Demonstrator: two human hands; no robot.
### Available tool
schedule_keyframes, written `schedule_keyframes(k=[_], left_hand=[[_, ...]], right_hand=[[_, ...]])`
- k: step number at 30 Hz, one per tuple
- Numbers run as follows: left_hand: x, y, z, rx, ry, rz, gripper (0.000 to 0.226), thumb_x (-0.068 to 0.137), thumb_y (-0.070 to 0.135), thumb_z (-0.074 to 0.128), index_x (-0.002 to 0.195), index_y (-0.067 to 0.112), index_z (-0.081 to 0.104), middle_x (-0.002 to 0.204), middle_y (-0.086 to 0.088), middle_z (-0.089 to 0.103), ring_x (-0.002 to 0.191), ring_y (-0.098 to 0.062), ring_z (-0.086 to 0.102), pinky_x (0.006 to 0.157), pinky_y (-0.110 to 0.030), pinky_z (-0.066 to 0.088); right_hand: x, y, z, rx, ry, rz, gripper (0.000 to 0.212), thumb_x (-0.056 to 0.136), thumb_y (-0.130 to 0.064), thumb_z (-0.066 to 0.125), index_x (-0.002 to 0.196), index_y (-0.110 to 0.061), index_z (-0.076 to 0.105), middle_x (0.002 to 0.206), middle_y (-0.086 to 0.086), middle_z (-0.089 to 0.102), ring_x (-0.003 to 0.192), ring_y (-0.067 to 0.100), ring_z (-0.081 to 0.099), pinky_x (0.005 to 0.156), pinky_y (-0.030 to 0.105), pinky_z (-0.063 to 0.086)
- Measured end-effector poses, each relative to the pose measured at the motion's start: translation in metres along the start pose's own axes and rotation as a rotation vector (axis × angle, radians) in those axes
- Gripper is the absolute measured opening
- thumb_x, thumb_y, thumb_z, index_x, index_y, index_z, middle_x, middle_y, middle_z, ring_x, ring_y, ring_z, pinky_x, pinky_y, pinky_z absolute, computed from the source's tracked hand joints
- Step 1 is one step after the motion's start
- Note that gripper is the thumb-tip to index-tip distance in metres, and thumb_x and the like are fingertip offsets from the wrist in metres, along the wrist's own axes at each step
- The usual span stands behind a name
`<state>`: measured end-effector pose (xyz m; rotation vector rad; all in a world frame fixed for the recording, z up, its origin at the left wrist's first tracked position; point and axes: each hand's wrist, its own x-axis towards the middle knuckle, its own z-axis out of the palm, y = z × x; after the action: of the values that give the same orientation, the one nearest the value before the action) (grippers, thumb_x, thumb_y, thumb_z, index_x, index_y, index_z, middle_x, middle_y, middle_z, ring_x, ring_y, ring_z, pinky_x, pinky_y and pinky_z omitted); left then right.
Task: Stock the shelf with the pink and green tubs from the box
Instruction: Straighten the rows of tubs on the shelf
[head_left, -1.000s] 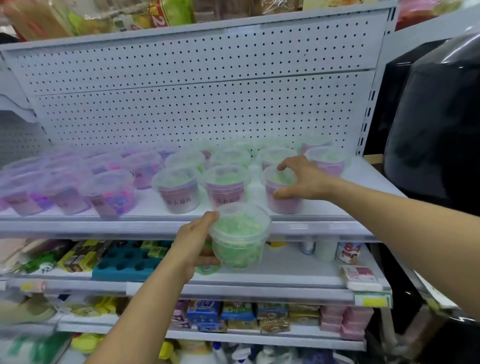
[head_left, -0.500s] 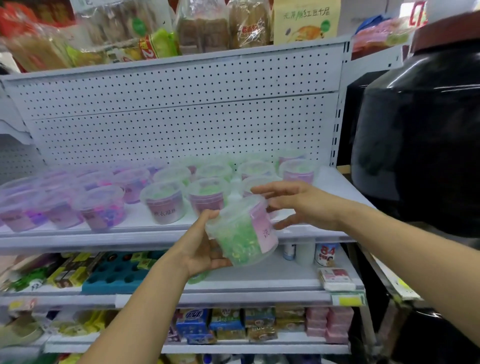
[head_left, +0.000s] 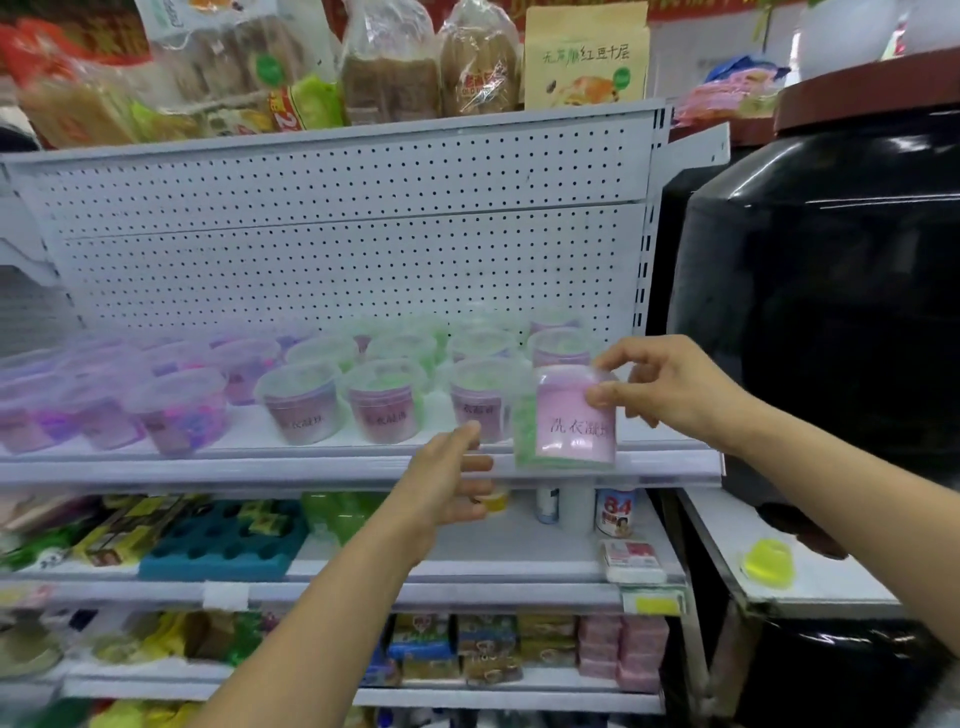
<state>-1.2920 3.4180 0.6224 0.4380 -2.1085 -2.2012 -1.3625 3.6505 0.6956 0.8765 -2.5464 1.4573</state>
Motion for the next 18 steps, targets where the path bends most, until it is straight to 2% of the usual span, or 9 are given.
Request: schedule_keyframes(k=[1, 3, 5, 7, 9, 11, 15, 18], left_hand=[[0.005, 0.002, -0.002, 0.130, 0.088, 0.136, 0.026, 0.090, 0.045, 0.055, 0.101, 0.022, 0.059, 0.111, -0.004, 0.066, 0.100, -0.023, 0.065, 0.085, -0.042, 0.055], [0.017, 0.013, -0.009, 0.401, 0.178, 0.383, 0.019, 0.088, 0.038, 0.059, 0.101, 0.024, 0.061, 0.107, 0.007, 0.065, 0.103, -0.014, 0.062, 0.088, -0.032, 0.049], [0.033, 0.027, -0.013, 0.612, 0.203, 0.519, 0.025, 0.090, 0.030, 0.060, 0.114, 0.022, 0.061, 0.114, 0.011, 0.063, 0.110, -0.007, 0.057, 0.090, -0.022, 0.040], [0.051, 0.039, -0.012, 0.764, 0.191, 0.610, 0.035, 0.091, 0.028, 0.059, 0.125, 0.022, 0.057, 0.126, 0.010, 0.058, 0.120, -0.008, 0.051, 0.094, -0.018, 0.034], [0.070, 0.044, -0.010, 0.953, 0.159, 0.650, 0.041, 0.091, 0.030, 0.059, 0.132, 0.023, 0.054, 0.135, 0.008, 0.053, 0.127, -0.011, 0.044, 0.098, -0.020, 0.032], [0.088, 0.044, -0.012, 1.113, 0.123, 0.630, 0.042, 0.090, 0.034, 0.061, 0.130, 0.026, 0.055, 0.136, 0.006, 0.054, 0.127, -0.014, 0.046, 0.100, -0.028, 0.036], [0.104, 0.044, -0.017, 1.199, 0.113, 0.631, 0.030, 0.087, 0.037, 0.065, 0.115, 0.027, 0.063, 0.124, 0.006, 0.061, 0.114, -0.017, 0.055, 0.092, -0.035, 0.045], [0.107, 0.047, -0.019, 1.268, 0.099, 0.664, 0.030, 0.086, 0.040, 0.065, 0.114, 0.028, 0.064, 0.122, 0.007, 0.062, 0.112, -0.017, 0.055, 0.090, -0.037, 0.046]], right_hand=[[0.008, 0.007, -0.001, -0.030, 0.091, 0.010, 0.021, 0.072, -0.026, 0.080, 0.087, -0.018, 0.069, 0.055, -0.004, 0.053, 0.052, 0.012, 0.047, 0.056, 0.027, 0.041], [0.023, 0.022, 0.002, -0.123, 0.235, -0.002, 0.022, 0.071, -0.031, 0.081, 0.083, -0.020, 0.066, 0.057, -0.012, 0.046, 0.055, 0.011, 0.042, 0.061, 0.028, 0.040], [0.035, 0.034, 0.011, -0.289, 0.330, -0.019, 0.023, 0.071, -0.036, 0.079, 0.083, -0.026, 0.061, 0.063, -0.018, 0.046, 0.060, 0.006, 0.042, 0.065, 0.030, 0.038], [0.044, 0.045, 0.022, -0.441, 0.360, -0.046, 0.026, 0.072, -0.041, 0.077, 0.086, -0.030, 0.059, 0.072, -0.022, 0.049, 0.067, 0.006, 0.048, 0.069, 0.032, 0.042], [0.050, 0.055, 0.032, -0.540, 0.345, -0.081, 0.028, 0.073, -0.042, 0.077, 0.090, -0.029, 0.059, 0.080, -0.023, 0.052, 0.068, 0.010, 0.052, 0.069, 0.033, 0.046], [0.055, 0.066, 0.038, -0.602, 0.313, -0.104, 0.028, 0.073, -0.042, 0.076, 0.091, -0.028, 0.060, 0.088, -0.021, 0.056, 0.065, 0.011, 0.054, 0.064, 0.030, 0.045], [0.056, 0.081, 0.038, -0.716, 0.246, -0.129, 0.027, 0.074, -0.041, 0.075, 0.091, -0.026, 0.061, 0.099, -0.016, 0.062, 0.062, 0.012, 0.052, 0.053, 0.022, 0.030], [0.059, 0.080, 0.036, -0.786, 0.190, -0.146, 0.032, 0.074, -0.050, 0.072, 0.090, -0.023, 0.062, 0.101, -0.013, 0.062, 0.062, 0.015, 0.052, 0.053, 0.025, 0.029]])
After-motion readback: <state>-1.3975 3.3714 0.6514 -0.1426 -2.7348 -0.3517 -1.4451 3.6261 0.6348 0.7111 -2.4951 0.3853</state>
